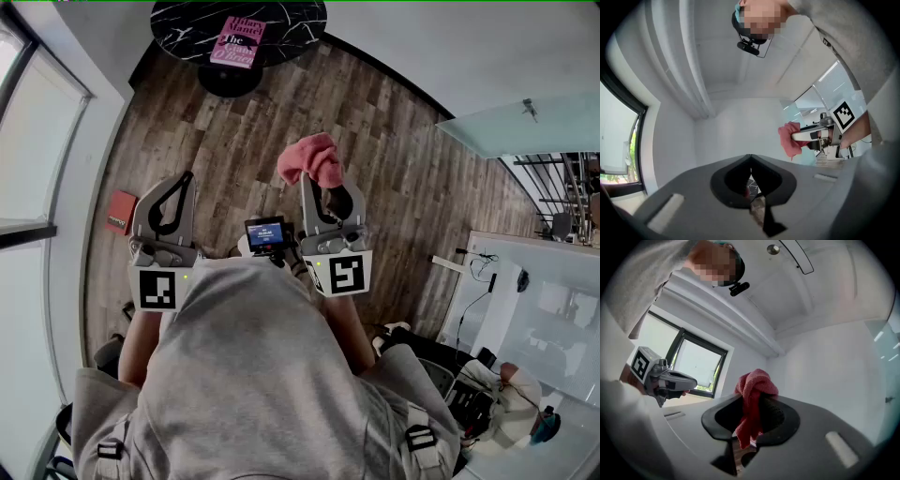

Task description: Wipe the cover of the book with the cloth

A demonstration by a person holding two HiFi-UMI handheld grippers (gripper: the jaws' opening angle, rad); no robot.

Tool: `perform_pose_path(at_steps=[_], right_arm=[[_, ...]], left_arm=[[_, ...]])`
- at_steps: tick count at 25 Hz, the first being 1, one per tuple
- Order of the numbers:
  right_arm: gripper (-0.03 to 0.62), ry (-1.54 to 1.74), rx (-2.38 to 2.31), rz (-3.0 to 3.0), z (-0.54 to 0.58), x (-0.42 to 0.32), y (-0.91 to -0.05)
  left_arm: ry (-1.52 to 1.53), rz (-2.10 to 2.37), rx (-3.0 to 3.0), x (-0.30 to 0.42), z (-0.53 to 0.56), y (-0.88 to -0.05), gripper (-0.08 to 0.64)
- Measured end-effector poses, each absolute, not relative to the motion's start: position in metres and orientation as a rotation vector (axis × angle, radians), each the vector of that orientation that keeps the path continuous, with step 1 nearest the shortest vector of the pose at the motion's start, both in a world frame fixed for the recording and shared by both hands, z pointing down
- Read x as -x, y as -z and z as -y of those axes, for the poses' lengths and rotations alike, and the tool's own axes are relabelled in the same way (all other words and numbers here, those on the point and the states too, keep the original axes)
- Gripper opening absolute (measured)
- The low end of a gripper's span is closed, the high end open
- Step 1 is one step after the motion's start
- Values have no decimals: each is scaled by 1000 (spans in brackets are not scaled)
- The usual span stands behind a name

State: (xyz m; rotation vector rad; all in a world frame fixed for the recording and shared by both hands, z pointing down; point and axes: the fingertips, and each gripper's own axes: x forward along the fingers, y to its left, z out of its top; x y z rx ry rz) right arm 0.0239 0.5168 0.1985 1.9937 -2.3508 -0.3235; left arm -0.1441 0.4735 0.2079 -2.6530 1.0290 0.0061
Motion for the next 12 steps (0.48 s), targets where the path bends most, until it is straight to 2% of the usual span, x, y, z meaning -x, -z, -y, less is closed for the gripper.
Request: perform_pose_path(at_steps=[12], right_arm=[[110, 254, -1768, 2519, -482, -75, -224]], left_arm=[[93, -1138, 2615, 79, -449, -224, 3]])
